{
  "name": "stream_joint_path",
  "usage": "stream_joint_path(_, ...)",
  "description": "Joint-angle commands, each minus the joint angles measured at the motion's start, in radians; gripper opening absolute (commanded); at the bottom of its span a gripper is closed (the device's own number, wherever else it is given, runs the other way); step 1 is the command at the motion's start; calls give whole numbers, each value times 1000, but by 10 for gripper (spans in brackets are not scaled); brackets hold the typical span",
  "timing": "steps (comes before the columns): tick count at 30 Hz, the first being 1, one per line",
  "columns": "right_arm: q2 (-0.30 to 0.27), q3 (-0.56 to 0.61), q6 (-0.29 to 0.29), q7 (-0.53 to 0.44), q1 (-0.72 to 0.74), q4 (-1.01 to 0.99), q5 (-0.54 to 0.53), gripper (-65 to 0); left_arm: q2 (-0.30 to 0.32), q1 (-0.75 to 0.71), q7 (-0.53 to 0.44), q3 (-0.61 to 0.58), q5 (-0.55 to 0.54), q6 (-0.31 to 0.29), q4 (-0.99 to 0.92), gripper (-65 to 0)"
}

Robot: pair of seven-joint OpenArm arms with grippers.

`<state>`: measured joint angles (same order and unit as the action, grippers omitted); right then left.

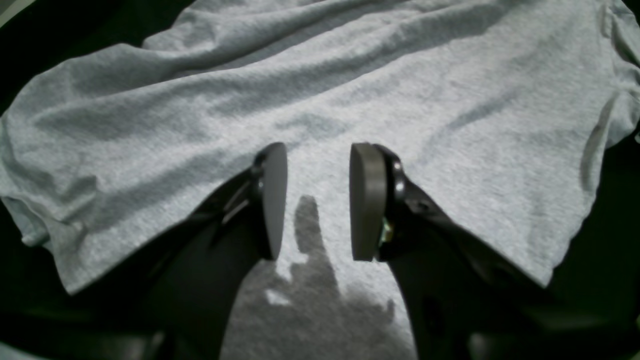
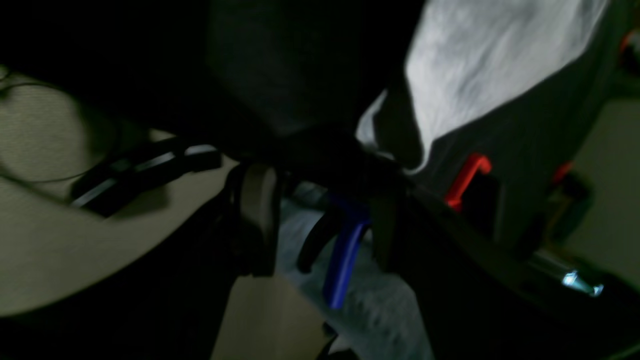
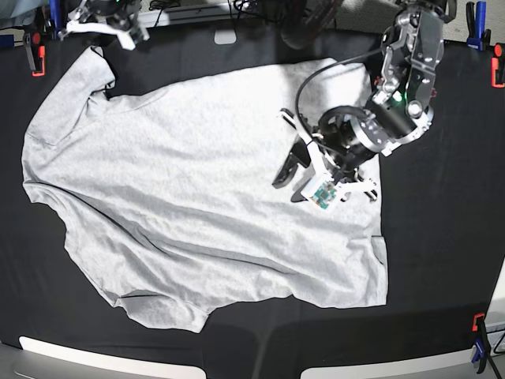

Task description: Layout the t-shirt on the table in an organized manner, then fold the t-shirt properly

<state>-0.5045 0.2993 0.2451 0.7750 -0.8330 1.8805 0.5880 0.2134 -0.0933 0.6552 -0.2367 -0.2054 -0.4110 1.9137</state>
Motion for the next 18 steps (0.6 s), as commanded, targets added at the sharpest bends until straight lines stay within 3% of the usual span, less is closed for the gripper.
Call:
stream_joint_path(1, -8, 16, 19, -36, 7, 23, 37, -381, -2, 13, -23, 0, -16, 4, 19, -456)
stream_joint_path(7, -20, 148, 20, 19, -1, 26, 113, -381, -2, 12, -23, 0, -16, 4, 19, -456)
stream_joint_path(12, -89, 269, 20, 26, -30, 87, 117, -381, -2, 12, -23, 0, -16, 4, 19, -456)
stream_joint_path(18, -167, 325, 98, 69, -65, 223, 224, -381, -2, 12, -23, 0, -16, 4, 19, -456)
